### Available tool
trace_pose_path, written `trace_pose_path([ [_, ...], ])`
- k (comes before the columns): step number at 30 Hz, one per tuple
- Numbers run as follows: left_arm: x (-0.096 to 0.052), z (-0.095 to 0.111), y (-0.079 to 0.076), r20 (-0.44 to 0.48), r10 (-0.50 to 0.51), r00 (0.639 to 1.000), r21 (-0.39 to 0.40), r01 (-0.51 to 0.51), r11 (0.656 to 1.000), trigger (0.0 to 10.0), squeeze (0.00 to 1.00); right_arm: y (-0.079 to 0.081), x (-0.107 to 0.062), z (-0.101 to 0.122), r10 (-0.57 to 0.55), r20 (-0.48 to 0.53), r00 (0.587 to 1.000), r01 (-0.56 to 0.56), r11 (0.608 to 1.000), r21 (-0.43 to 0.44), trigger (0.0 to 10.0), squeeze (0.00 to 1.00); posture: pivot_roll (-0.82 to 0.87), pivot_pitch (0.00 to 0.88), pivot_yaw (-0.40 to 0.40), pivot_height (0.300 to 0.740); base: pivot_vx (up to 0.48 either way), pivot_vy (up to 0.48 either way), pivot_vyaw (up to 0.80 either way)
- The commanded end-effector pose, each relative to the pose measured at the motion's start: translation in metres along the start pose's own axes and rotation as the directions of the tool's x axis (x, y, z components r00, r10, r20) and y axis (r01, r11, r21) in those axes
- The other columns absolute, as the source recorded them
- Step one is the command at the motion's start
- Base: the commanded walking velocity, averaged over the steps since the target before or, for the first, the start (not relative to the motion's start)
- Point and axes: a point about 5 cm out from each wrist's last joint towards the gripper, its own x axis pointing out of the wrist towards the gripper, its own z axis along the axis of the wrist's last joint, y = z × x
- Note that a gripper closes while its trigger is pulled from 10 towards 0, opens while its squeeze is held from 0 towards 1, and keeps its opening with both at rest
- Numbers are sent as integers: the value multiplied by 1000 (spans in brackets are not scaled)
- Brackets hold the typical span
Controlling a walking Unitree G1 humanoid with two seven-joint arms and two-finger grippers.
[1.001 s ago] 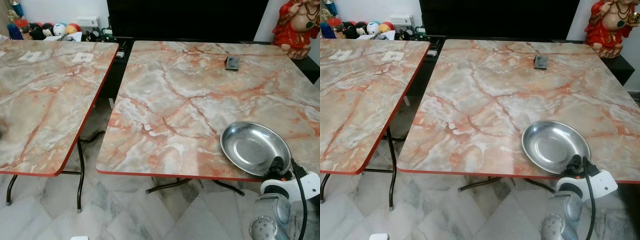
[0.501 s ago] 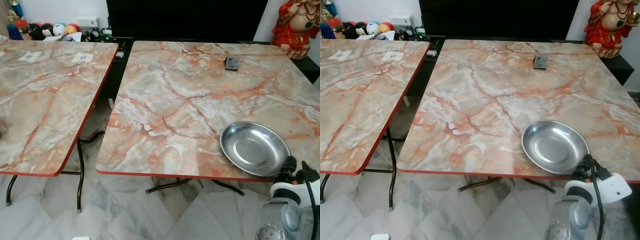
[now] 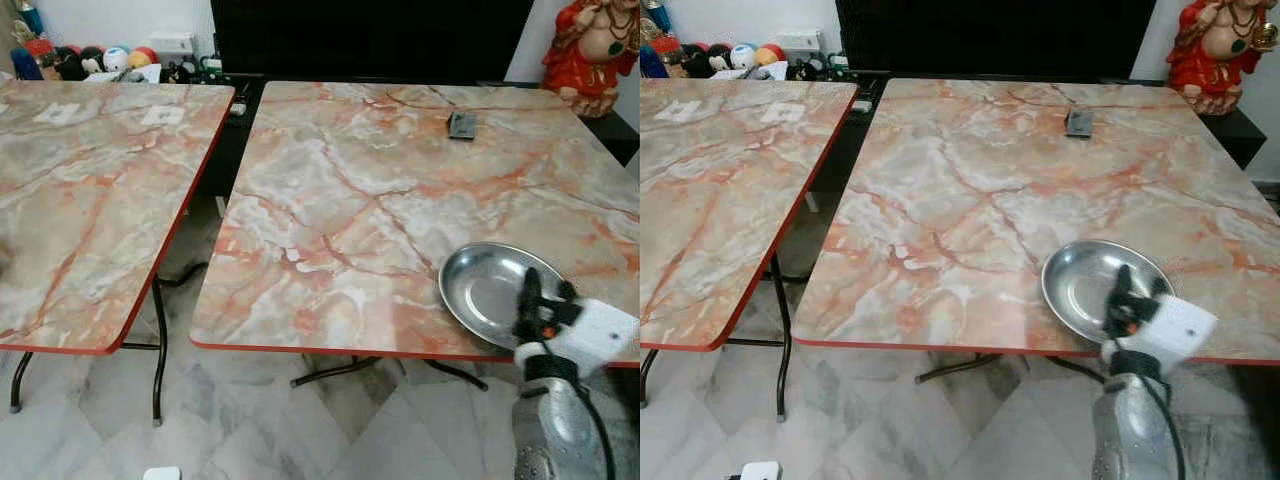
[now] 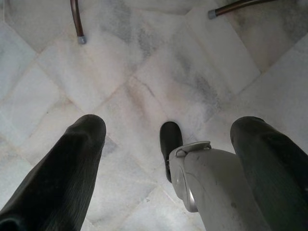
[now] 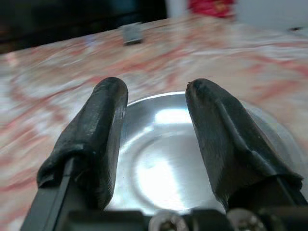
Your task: Setting the table
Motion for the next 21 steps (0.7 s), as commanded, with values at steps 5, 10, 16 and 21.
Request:
trace_pose_path([
  [5, -4, -9, 6, -41, 27, 999, -25, -29, 999, 10000, 0, 6, -4, -8, 86, -64, 994, -88, 995, -36, 10000, 0, -47, 139, 2, 740, 0, 0, 0],
  [10, -6, -14, 14, -64, 48, 997, -21, -49, 999, 10000, 0, 10, -2, -11, 136, -84, 987, -141, 988, -56, 10000, 0, -41, 133, 5, 740, 0, 0, 0],
  [16, -8, -17, 18, -80, 64, 995, -44, -68, 997, 10000, 0, 16, -1, -14, 193, -97, 976, -201, 976, -78, 10000, 0, -31, 126, 3, 740, 0, 0, 252],
  [21, -9, -20, 17, -95, 63, 994, -47, -68, 997, 10000, 0, 10, 0, -15, 171, -96, 981, -179, 981, -75, 10000, 0, -30, 123, 2, 740, 0, 465, 640],
])
